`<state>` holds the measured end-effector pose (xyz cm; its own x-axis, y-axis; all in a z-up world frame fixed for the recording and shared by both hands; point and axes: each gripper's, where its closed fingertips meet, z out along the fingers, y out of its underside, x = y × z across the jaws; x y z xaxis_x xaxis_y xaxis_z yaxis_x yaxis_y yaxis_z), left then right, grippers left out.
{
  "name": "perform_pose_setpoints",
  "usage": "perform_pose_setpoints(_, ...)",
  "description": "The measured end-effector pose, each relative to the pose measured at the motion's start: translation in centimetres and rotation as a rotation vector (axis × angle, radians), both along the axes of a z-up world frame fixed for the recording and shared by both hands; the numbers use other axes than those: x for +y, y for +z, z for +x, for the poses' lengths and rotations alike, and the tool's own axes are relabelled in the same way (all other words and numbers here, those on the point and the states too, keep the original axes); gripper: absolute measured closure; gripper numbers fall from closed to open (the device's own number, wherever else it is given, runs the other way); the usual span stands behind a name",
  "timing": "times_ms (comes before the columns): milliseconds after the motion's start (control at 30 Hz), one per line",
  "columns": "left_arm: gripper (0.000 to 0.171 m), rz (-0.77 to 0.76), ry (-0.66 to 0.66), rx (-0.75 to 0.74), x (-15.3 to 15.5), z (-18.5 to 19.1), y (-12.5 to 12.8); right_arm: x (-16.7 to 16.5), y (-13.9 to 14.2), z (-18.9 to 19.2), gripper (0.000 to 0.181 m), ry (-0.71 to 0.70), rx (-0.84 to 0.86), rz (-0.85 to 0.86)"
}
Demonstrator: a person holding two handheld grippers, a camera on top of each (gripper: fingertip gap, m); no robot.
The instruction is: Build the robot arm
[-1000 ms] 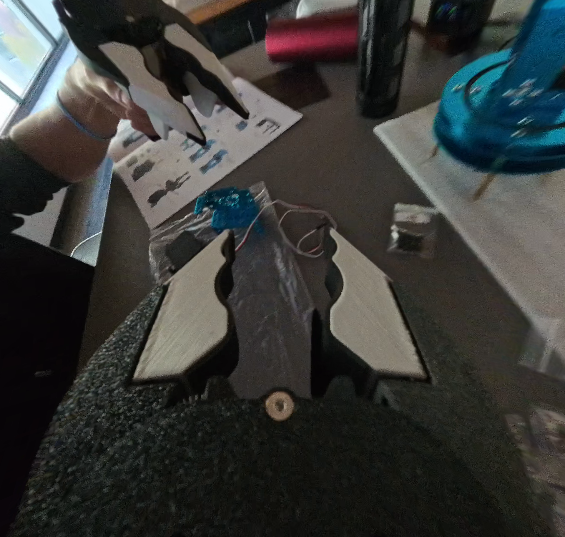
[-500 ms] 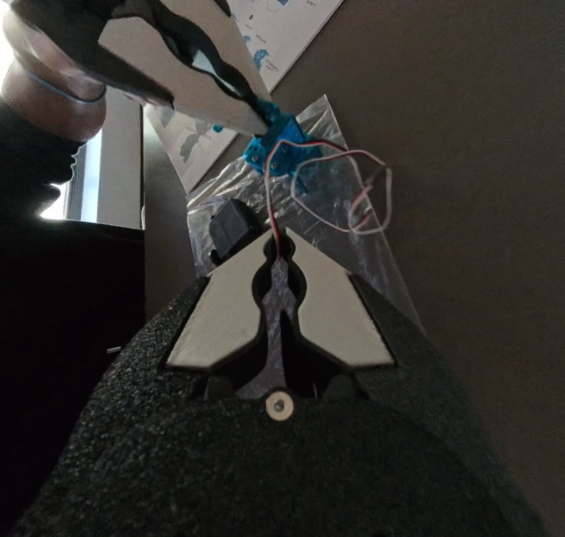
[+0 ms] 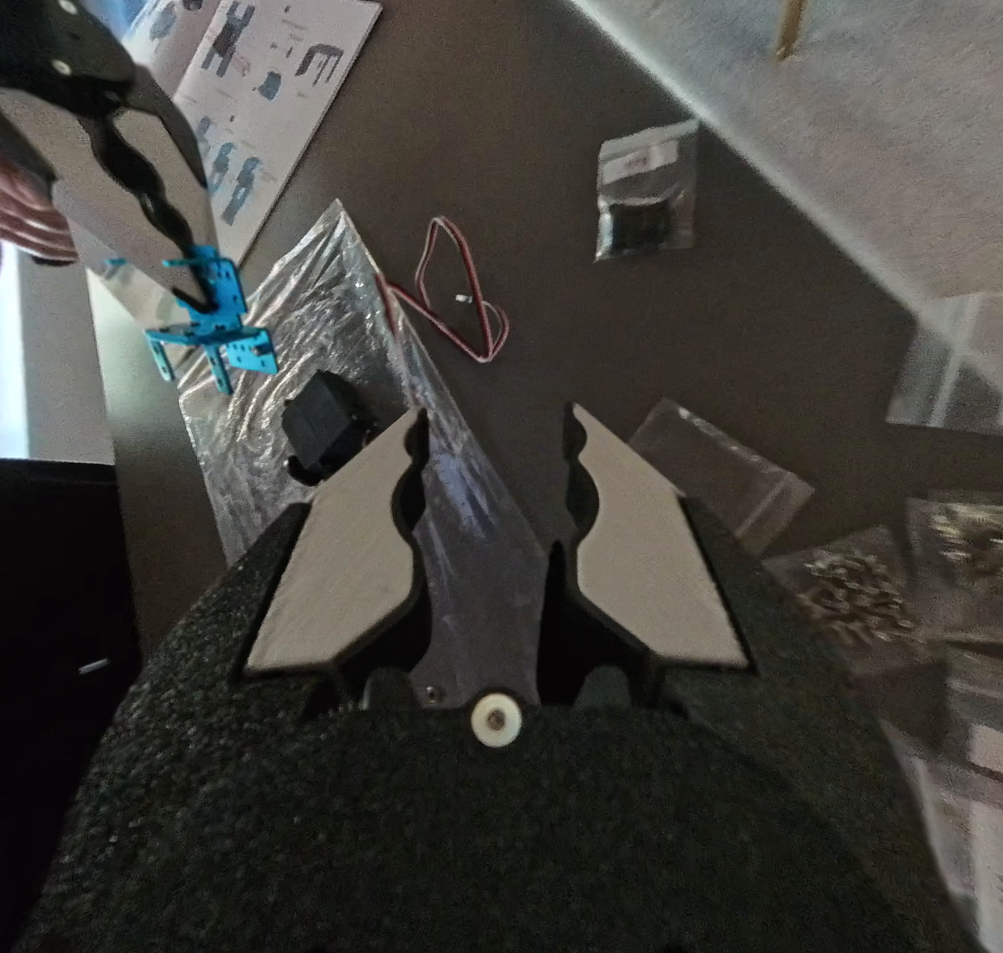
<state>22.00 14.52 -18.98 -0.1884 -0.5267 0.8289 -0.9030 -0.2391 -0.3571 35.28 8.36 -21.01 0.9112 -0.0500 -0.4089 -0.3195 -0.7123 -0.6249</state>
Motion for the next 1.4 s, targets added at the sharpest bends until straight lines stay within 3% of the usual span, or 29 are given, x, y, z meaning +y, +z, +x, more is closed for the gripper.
perform_pose_setpoints(67, 0.171, 0.000, -0.018, 0.008, -0.7, 0.0, -0.8, -0.1, 1.8, 1.1, 0.126, 0.004, -0.100, 0.052)
perform_pose_setpoints(133, 0.171, -0.008, -0.018, 0.003, -1.0, 0.1, -1.1, 0.2, 4.0, -0.4, 0.127, 0.096, -0.185, 0.144)
perform_pose_setpoints(233, 0.171, -0.050, -0.002, -0.009, -1.0, 0.3, -0.9, 0.6, 4.1, -6.5, 0.124, 0.327, -0.213, 0.178)
perform_pose_setpoints(300, 0.171, -0.086, 0.023, -0.023, -0.9, 0.5, -0.3, 1.5, 3.1, -10.0, 0.127, 0.400, -0.246, 0.185)
perform_pose_setpoints(367, 0.171, -0.119, 0.044, -0.040, -0.7, 0.3, 0.2, 2.8, 2.4, -12.3, 0.133, 0.411, -0.275, 0.166)
perform_pose_setpoints(433, 0.171, -0.148, 0.052, -0.052, -0.5, -0.1, 0.6, 4.2, 2.9, -13.3, 0.150, 0.363, -0.269, 0.183)
perform_pose_setpoints(567, 0.170, -0.157, 0.055, -0.051, -0.1, -1.5, 0.2, 5.2, 2.8, -14.9, 0.163, 0.389, -0.152, 0.114)
perform_pose_setpoints(733, 0.166, 0.022, 0.046, -0.115, 1.4, -3.4, -1.4, 4.9, 0.6, -17.2, 0.166, 0.492, -0.020, -0.040)
perform_pose_setpoints(833, 0.145, 0.123, 0.080, -0.180, 3.0, -4.3, -1.2, 4.4, -0.3, -17.5, 0.169, 0.533, 0.012, -0.089)
perform_pose_setpoints(900, 0.141, 0.207, 0.096, -0.252, 4.0, -5.1, -0.6, 4.1, -0.8, -17.4, 0.169, 0.556, 0.009, -0.115)
perform_pose_setpoints(1100, 0.141, 0.401, 0.239, -0.601, 4.7, -10.5, 3.8, 3.3, -0.1, -16.4, 0.152, 0.531, 0.000, -0.089)
perform_pose_setpoints(1200, 0.141, 0.533, 0.453, -0.725, 5.9, -13.6, 4.2, 2.2, 1.8, -14.3, 0.154, 0.438, -0.063, -0.010)
perform_pose_setpoints(1300, 0.141, 0.586, 0.692, -0.712, 8.0, -16.4, 3.2, 0.9, 3.2, -12.0, 0.153, 0.301, -0.185, 0.084)
perform_pose_setpoints(1400, 0.141, 0.726, 0.764, -0.651, 10.2, -17.5, 1.8, -0.1, 4.7, -10.6, 0.153, 0.125, -0.255, 0.193)
